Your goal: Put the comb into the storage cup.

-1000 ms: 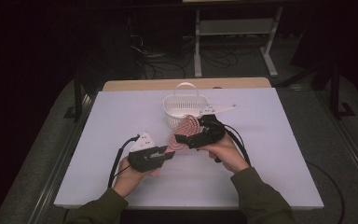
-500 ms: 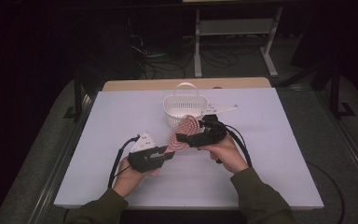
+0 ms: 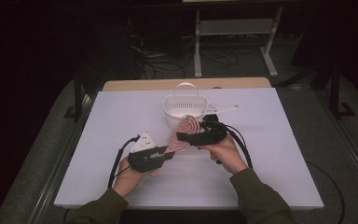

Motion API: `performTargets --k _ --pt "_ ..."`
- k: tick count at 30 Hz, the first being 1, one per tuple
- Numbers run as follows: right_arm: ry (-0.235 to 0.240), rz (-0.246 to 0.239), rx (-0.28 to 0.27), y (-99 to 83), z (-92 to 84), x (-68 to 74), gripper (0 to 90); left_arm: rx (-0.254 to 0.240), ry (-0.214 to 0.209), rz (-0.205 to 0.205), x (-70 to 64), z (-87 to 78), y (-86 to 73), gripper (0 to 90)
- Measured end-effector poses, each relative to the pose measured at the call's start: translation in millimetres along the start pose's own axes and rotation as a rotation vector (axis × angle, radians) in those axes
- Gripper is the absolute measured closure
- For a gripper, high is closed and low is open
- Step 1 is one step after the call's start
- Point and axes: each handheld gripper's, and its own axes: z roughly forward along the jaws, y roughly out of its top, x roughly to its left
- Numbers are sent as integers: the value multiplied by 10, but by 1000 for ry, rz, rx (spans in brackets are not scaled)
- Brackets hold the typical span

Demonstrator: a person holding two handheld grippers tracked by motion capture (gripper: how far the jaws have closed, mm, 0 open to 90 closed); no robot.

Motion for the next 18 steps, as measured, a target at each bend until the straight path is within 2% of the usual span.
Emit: performTargets --k 9,18 --pt "26 10 -8 4 -10 -3 399 2 9 7 -4 2 -1 702" --pt "49 38 -17 6 -17 -12 466 1 24 17 -5 4 -3 702"
